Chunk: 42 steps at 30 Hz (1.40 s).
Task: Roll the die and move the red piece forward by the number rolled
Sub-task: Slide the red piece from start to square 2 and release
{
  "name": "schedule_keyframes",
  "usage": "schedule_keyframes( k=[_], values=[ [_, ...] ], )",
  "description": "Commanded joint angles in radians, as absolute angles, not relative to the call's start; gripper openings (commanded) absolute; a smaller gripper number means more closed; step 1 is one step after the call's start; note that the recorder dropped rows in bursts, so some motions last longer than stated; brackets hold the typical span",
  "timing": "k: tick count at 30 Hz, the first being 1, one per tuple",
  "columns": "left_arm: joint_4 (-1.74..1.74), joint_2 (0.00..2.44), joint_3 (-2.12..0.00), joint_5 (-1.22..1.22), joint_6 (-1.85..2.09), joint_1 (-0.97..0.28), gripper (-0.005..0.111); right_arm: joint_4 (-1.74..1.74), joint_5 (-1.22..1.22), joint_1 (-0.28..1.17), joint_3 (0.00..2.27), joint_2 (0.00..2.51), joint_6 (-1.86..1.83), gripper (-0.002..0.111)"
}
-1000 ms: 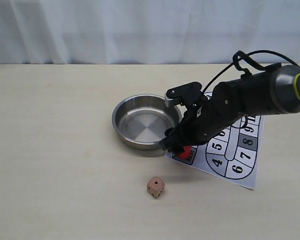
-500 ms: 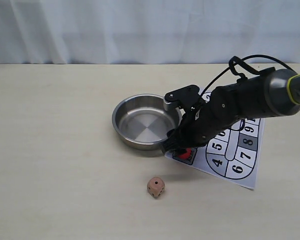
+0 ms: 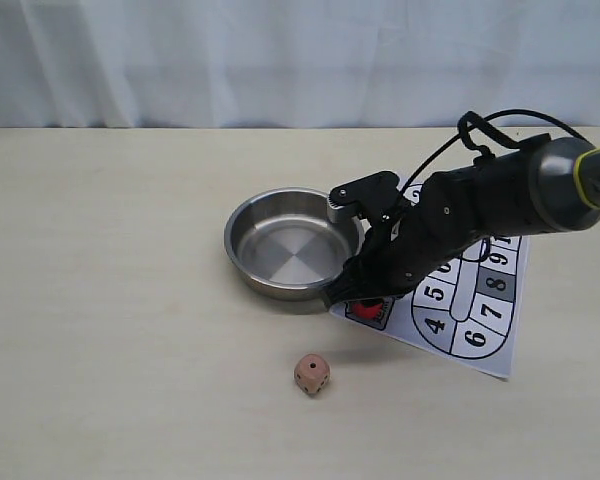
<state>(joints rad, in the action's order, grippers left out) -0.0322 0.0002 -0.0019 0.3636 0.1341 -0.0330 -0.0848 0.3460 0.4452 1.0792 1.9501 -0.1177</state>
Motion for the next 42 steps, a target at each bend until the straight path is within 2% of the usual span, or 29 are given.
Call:
schedule_keyframes(
  k=[1,16,27,42],
  values=[
    [-0.037,0.0,0.0,0.354,0.13,-0.035,0.0,-0.089,0.376,0.443,1.081,1.943,-0.127,0.004],
    [-0.037,0.0,0.0,0.354,0.13,-0.035,0.0,-0.082,0.292,0.34,1.081,1.894,-0.109,0.004],
    [-0.037,0.0,0.0,0.354,0.13,-0.035,0.0,-0.094,0.19,0.338,1.081,1.967,-0.111,0.004],
    [-0.037,0.0,0.0,0.354,0.13,-0.035,0.0,-0.094,0.192,0.338,1.081,2.011,-0.111,0.004]
  ],
)
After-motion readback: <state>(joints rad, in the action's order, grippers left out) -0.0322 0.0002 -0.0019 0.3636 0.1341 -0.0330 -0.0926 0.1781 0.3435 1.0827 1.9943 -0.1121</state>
